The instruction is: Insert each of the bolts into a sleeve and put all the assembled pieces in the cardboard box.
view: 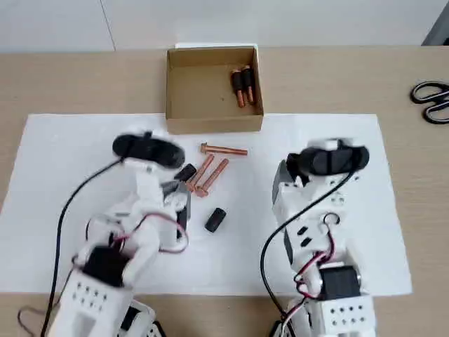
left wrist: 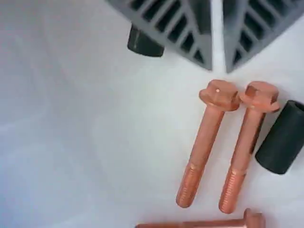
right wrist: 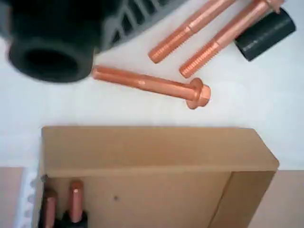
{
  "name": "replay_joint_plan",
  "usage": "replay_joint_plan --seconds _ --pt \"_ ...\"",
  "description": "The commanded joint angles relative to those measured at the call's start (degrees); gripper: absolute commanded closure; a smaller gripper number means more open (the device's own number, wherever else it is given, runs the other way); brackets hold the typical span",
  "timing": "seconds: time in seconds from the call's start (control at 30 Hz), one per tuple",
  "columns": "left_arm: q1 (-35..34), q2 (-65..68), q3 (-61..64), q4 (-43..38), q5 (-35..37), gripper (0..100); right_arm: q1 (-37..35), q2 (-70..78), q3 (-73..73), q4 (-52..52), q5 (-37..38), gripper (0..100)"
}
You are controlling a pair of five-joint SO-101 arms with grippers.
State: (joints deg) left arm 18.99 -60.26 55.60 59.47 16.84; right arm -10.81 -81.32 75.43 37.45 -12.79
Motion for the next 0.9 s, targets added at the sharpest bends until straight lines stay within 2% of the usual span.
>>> replay_joint_plan --seconds 0.0,0.1,0.23,0.37,0.5,0.77,0.87 --pt "-0.1 12.5 -15.0 2.0 0.4 99 0.4 -5.7 3.1 -2.3 0.6 99.4" --pt "-0.1 22.0 -25.1 1.8 2.3 99 3.3 -9.0 6.0 -2.5 3.1 99.4" --pt "0.1 34.1 -36.8 -1.1 12.0 99 8.8 -13.3 11.4 -2.5 5.5 99.4" --pt "0.2 44.9 -45.7 -1.3 23.2 99 11.5 -18.4 16.4 -2.2 5.9 99.4" --pt "0.1 54.1 -52.8 -1.3 33.8 99 11.8 -22.6 21.2 -1.9 5.9 99.4" --pt "-0.9 71.0 -61.8 -1.1 53.3 99 11.7 -22.5 21.0 6.3 5.5 99.4" --pt "-1.3 76.5 -64.2 -0.4 55.4 99 11.8 -22.5 21.0 6.7 5.5 99.4"
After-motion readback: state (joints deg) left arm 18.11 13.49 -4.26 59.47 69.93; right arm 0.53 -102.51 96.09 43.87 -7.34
